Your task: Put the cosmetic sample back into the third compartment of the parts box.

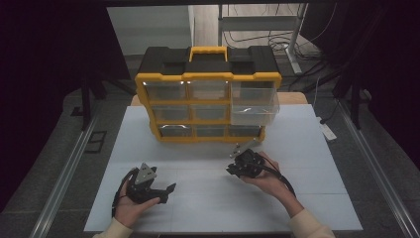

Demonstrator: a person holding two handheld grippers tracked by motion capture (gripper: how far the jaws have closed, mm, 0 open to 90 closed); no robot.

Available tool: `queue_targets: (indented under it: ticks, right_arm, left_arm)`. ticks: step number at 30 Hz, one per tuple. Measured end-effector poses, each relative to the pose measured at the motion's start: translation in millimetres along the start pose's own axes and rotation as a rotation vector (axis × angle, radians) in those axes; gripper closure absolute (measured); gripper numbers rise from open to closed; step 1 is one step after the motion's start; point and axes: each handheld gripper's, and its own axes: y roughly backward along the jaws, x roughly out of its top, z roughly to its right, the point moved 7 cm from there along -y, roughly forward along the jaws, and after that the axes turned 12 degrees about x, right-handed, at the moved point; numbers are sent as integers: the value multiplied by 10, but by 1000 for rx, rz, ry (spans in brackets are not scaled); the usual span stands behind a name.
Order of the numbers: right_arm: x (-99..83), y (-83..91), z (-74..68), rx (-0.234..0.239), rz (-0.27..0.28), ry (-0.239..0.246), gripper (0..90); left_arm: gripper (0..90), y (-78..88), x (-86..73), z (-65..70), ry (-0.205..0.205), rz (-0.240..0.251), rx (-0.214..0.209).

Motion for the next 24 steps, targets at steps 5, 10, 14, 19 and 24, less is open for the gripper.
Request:
queue_targets:
  ticks: [5, 10, 14, 19, 24]
  right_arm:
    - [29, 88, 5, -21, 35, -6, 812]
    - [88, 205, -33, -28, 83, -14, 812]
    - [134, 309, -51, -30, 131, -5, 812]
    - [170, 403, -87, -25, 172, -9, 812]
    - [200, 464, -106, -27, 197, 2, 812]
  left_arm:
    - [97, -1, -1, -3, 2, 1, -1]
    - [96, 0, 3, 0, -2, 4, -1]
    - [96, -1, 4, 3, -3, 5, -1]
    - [97, 1, 5, -1, -1, 6, 0]
    - [97, -2, 5, -3, -3, 5, 0]
